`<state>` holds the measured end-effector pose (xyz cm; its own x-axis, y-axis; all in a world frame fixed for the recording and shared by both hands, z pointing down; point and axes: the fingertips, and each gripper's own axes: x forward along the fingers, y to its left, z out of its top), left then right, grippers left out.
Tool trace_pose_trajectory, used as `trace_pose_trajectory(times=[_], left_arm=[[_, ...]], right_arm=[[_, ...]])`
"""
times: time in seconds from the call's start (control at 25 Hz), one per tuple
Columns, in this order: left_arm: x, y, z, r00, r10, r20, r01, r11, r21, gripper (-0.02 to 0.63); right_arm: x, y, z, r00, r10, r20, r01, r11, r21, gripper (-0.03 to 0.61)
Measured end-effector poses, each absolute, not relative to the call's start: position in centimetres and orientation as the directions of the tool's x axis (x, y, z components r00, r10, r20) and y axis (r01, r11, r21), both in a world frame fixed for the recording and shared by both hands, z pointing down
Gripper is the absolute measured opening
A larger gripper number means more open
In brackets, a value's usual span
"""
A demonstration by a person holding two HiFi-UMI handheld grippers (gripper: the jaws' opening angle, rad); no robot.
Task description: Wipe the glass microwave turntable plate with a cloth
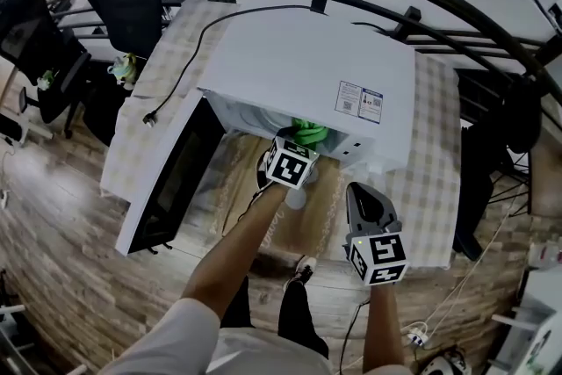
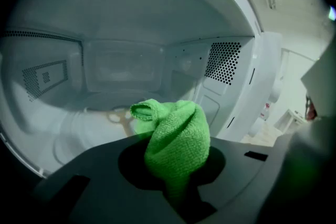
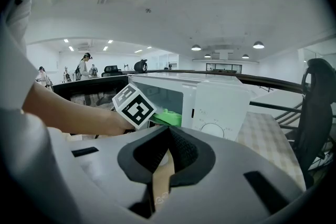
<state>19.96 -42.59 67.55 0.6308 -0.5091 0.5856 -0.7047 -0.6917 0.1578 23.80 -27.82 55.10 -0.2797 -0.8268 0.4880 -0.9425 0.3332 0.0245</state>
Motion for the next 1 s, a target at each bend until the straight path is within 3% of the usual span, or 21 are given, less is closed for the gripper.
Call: trace_pose_trajectory(times=[0.16, 0.32, 0.64, 0.76, 1.0], left_arm=[[21.5, -41.6, 66.8, 0.698, -0.456, 0.553, -0.657, -0.714, 0.241, 0.077], [19.2, -42.5, 65.2, 0.669, -0.528, 0.523, -0.697, -0.69, 0.195, 0.077], [9.1, -47.8, 63.8, 0.384, -0.746, 0.544, -0.836, -0.531, -0.139, 0.077], [7.1, -49.3, 64.9, 0.311, -0.756, 0.576, -0.838, -0.504, -0.21, 0.077], [6.8, -50.3, 68.2, 0.28, -0.701, 0.656, -0.834, -0.516, -0.195, 0.077]], right_arm=[[24.2, -28.0, 54.7, -0.272, -0.831, 0.485, -0.944, 0.328, 0.032, 0.014], [23.8, -28.6, 54.0, -0.279, -0.834, 0.477, -0.942, 0.335, 0.035, 0.014], [21.6, -29.6, 53.8, -0.316, -0.822, 0.473, -0.927, 0.373, 0.029, 0.014], [21.0, -29.6, 54.4, -0.326, -0.812, 0.484, -0.923, 0.384, 0.023, 0.014], [21.2, -30.0, 55.1, -0.33, -0.803, 0.496, -0.921, 0.39, 0.019, 0.014]])
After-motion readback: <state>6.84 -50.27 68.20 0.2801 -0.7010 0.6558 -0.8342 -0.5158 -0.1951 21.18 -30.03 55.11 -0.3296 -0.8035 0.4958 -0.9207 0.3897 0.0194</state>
